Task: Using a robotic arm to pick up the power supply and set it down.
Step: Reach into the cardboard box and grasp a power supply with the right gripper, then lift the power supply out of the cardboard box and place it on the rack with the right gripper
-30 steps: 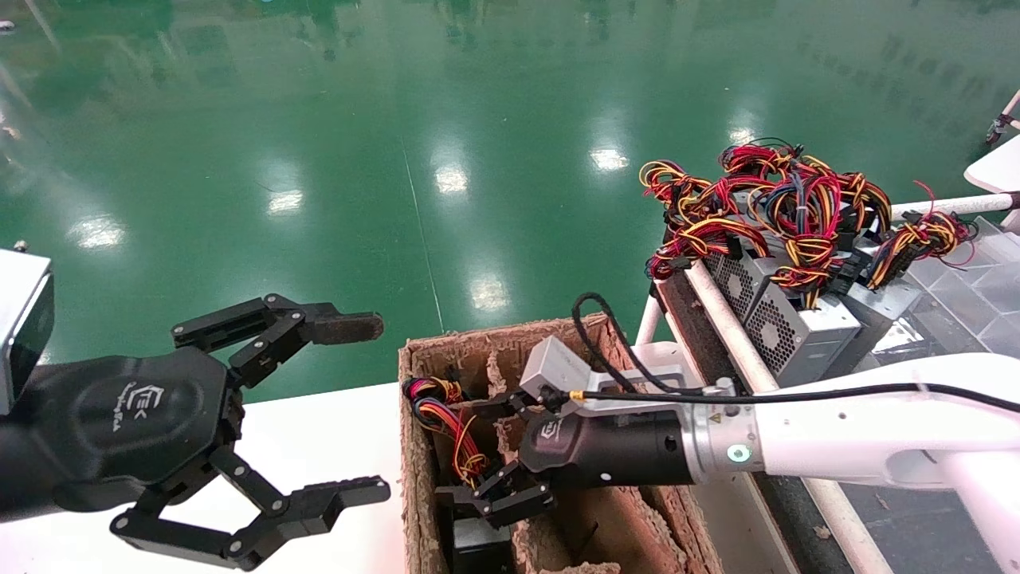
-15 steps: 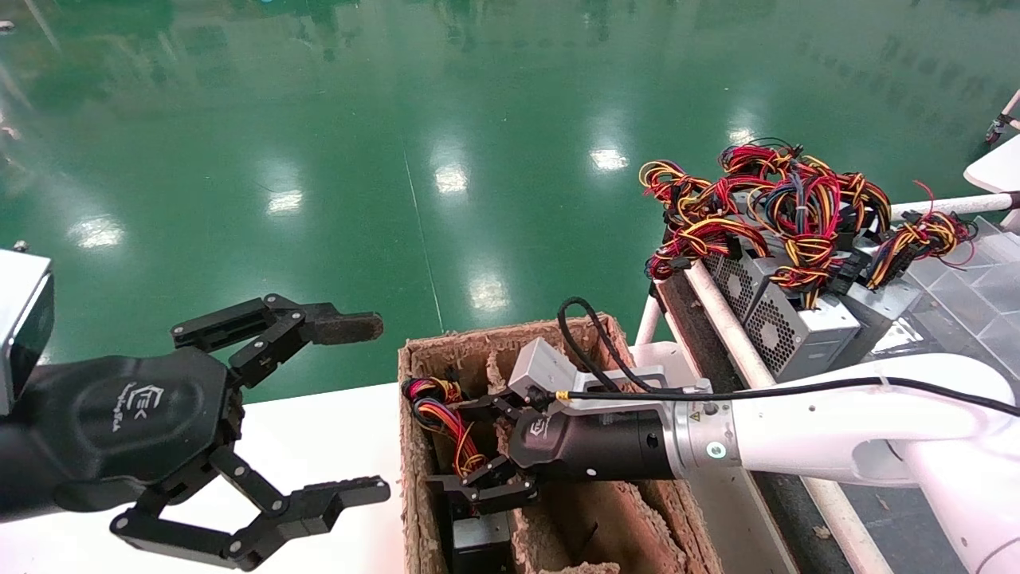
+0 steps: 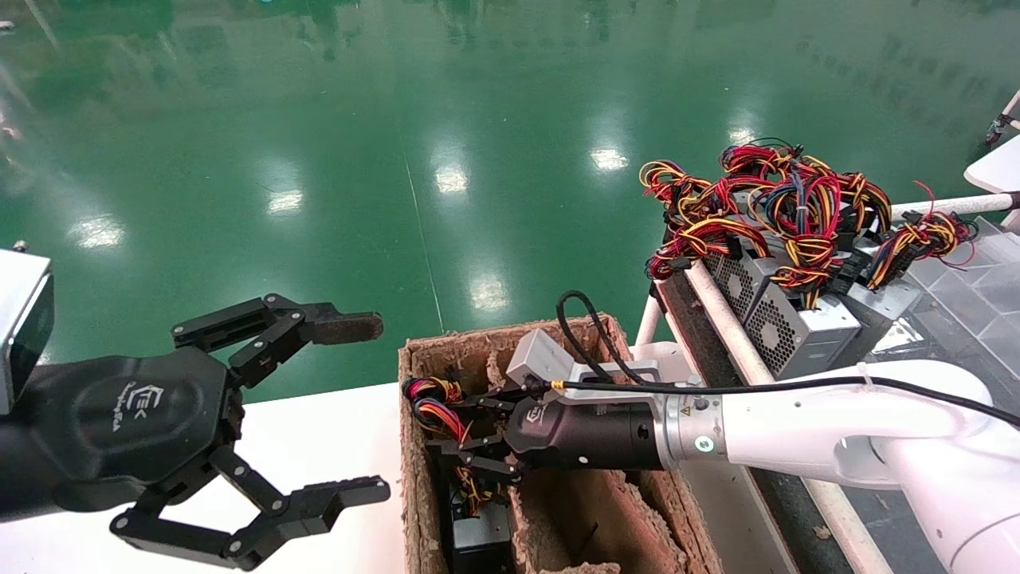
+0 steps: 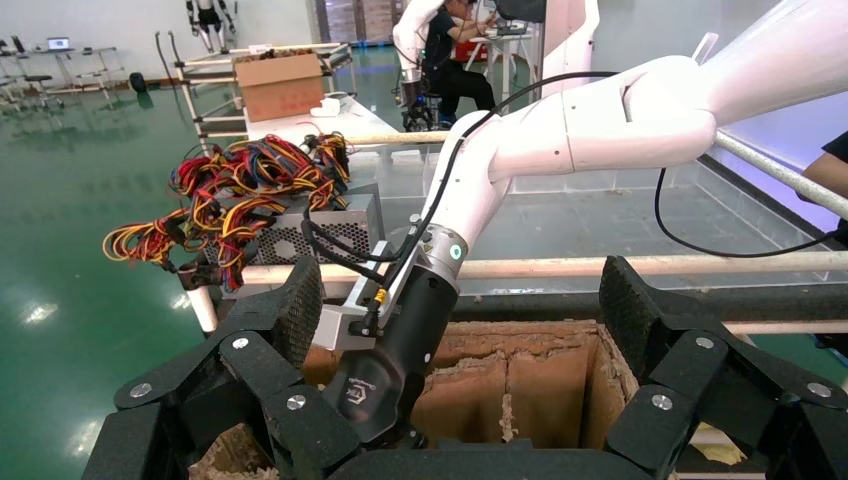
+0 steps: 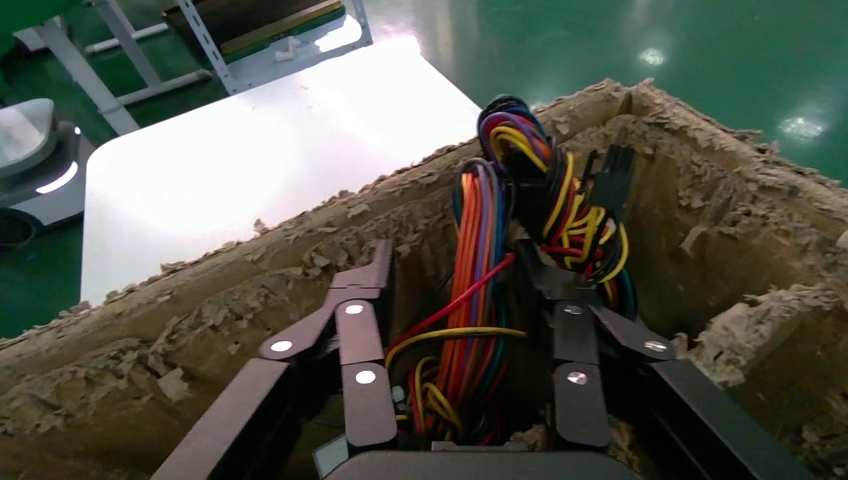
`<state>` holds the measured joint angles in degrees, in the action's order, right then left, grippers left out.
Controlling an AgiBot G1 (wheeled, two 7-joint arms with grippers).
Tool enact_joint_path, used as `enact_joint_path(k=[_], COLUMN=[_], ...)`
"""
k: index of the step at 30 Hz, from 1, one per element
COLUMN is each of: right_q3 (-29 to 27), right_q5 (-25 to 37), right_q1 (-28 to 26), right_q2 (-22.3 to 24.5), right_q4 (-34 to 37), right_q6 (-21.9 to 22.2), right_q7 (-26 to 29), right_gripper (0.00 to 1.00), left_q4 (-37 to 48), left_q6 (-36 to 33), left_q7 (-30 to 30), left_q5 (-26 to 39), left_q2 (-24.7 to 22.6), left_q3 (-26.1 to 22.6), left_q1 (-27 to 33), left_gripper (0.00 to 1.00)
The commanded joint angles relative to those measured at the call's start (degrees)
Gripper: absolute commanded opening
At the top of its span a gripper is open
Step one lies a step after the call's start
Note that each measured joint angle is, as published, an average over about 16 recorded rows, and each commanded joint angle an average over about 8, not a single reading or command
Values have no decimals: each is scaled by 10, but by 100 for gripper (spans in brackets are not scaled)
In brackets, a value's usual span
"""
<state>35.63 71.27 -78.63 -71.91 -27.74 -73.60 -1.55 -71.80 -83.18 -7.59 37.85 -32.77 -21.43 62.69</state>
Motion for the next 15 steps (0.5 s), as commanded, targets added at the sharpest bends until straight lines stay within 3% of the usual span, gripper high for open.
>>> enact_joint_path(k=[1, 15], right_q3=[-2, -3], right_q5=[-2, -4], right_q1=[-1, -8], right_q2=[-2, -12], right_q4=[6, 42], right_q6=[1, -5], right_q7=[-7, -36], right_gripper=[0, 0], left_q4=[0, 0], left_q6=[0, 0], left_q7=[0, 0], left_q5=[0, 0], left_q2=[0, 0], left_q3=[0, 0], left_q1=[0, 0], left_gripper=[100, 100])
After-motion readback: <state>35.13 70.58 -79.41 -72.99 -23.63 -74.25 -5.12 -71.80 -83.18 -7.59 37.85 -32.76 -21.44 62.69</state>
